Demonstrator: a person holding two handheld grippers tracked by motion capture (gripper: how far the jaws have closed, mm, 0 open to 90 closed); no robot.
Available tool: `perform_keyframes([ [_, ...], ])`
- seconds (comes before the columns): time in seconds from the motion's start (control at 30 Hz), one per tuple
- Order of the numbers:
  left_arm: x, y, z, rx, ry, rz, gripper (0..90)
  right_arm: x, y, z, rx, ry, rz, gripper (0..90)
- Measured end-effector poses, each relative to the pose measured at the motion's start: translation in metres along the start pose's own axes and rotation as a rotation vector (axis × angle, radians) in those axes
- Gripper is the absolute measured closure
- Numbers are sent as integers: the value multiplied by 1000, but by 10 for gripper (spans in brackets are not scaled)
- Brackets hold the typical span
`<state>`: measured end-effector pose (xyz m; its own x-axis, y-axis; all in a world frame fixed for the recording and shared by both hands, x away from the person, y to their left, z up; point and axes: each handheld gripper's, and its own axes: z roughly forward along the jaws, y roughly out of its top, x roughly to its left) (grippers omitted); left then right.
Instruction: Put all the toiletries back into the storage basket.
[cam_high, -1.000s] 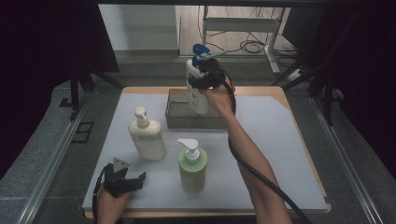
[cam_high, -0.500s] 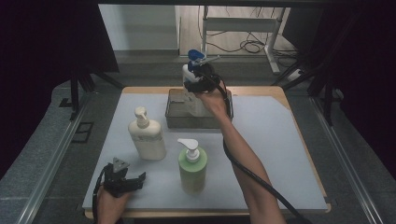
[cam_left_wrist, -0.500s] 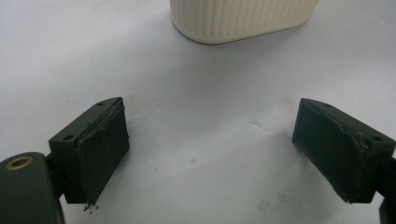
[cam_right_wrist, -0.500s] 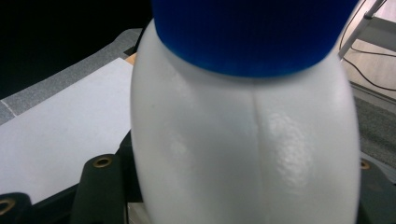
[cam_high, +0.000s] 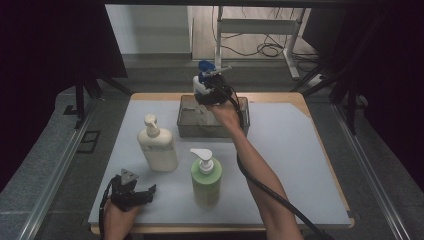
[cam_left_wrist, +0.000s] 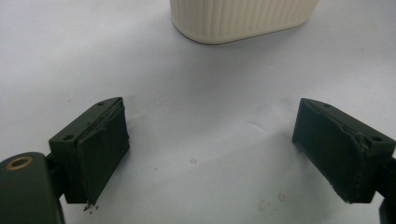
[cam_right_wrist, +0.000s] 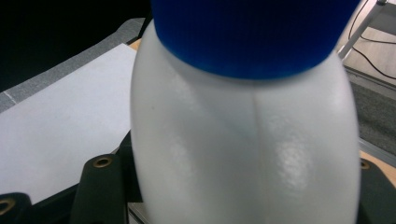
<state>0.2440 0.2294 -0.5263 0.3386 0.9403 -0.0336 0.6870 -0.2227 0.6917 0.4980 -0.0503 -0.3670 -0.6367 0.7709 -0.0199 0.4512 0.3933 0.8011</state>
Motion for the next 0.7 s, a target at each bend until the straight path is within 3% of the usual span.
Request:
perform_keyframes([
  [0.7,0,0,0,-1,0,0,101,5,-19,16,33,-13,-6,385],
])
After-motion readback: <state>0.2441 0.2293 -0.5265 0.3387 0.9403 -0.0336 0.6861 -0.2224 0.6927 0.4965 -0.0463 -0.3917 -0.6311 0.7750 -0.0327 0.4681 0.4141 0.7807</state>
